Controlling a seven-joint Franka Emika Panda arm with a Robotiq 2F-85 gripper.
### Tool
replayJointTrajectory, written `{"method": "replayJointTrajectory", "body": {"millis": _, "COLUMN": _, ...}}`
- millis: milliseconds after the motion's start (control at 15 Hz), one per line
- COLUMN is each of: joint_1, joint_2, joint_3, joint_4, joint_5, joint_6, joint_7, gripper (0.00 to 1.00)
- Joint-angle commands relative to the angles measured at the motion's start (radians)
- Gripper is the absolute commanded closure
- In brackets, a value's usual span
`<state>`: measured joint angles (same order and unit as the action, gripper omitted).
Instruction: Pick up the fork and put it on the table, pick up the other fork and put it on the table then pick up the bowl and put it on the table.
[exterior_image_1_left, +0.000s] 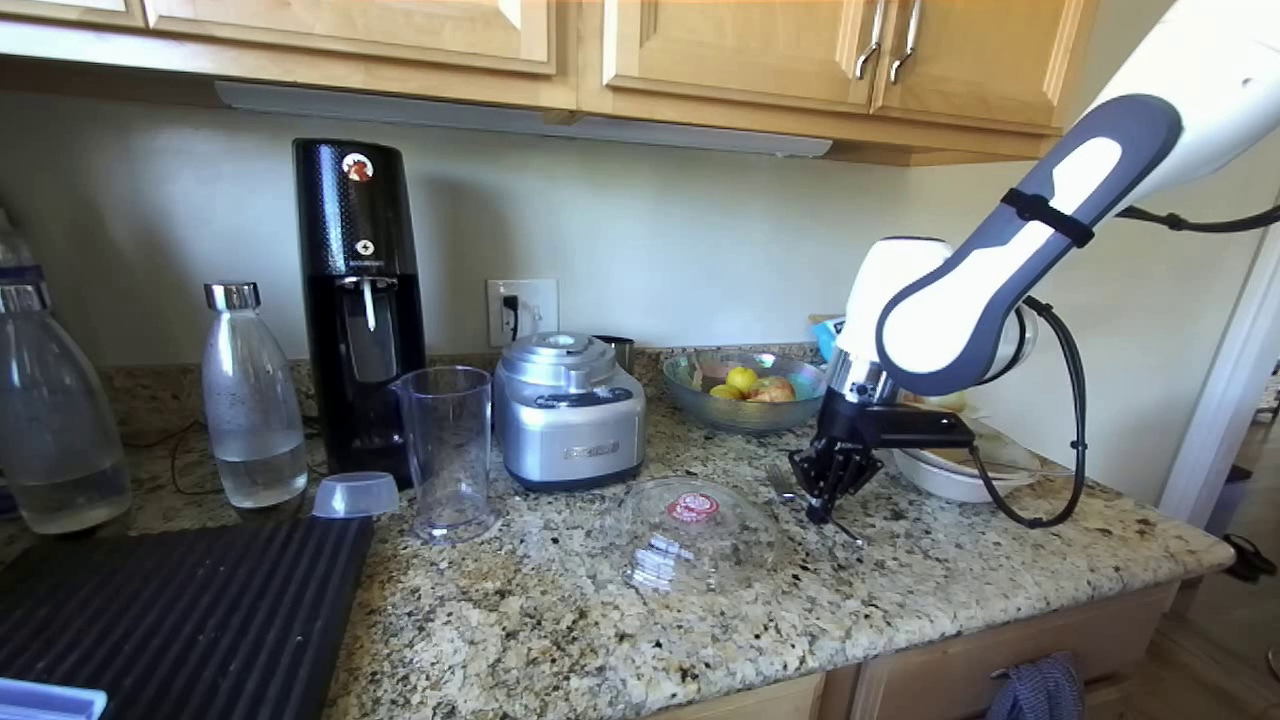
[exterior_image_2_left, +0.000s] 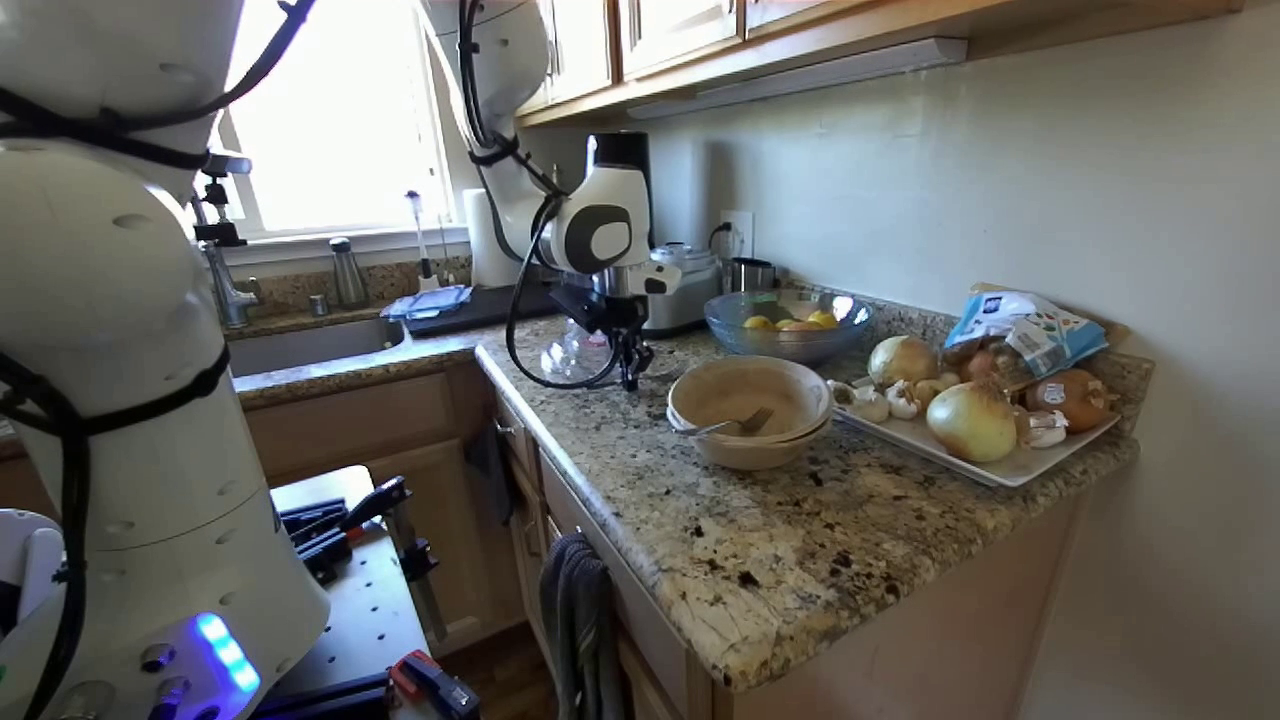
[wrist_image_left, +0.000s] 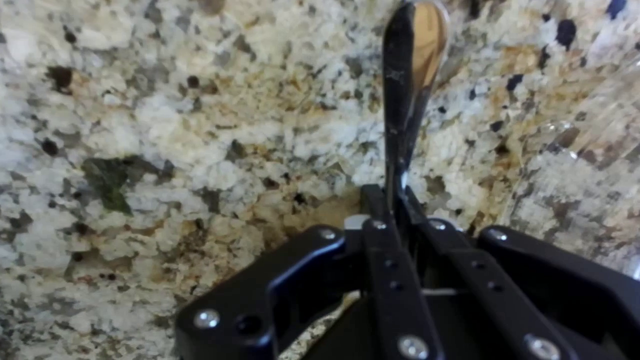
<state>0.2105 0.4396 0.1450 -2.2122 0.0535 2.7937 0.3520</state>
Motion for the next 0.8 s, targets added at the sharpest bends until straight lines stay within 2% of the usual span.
{"method": "replayJointTrajectory", "body": {"millis": 0, "joint_1": 0.038, "joint_2": -0.003, "joint_3": -0.034, "joint_4": -0.002, "joint_5": 0.0, "joint_6": 0.028, "joint_7": 0.003, "gripper": 0.67}}
{"method": "replayJointTrajectory", "body": {"millis": 67, "joint_1": 0.04, "joint_2": -0.019, "joint_3": -0.033, "joint_4": -0.012, "joint_5": -0.005, "joint_6": 0.025, "joint_7": -0.004, "gripper": 0.66}}
{"method": "replayJointTrajectory", "body": {"millis": 200, "joint_1": 0.056, "joint_2": -0.047, "joint_3": -0.042, "joint_4": -0.024, "joint_5": -0.016, "joint_6": 0.018, "joint_7": 0.004, "gripper": 0.54}}
{"method": "replayJointTrajectory", "body": {"millis": 333, "joint_1": 0.061, "joint_2": -0.074, "joint_3": -0.037, "joint_4": -0.027, "joint_5": -0.017, "joint_6": -0.012, "joint_7": -0.002, "gripper": 0.42}}
{"method": "replayJointTrajectory", "body": {"millis": 733, "joint_1": 0.107, "joint_2": -0.138, "joint_3": -0.086, "joint_4": -0.024, "joint_5": -0.102, "joint_6": -0.087, "joint_7": 0.034, "gripper": 0.03}}
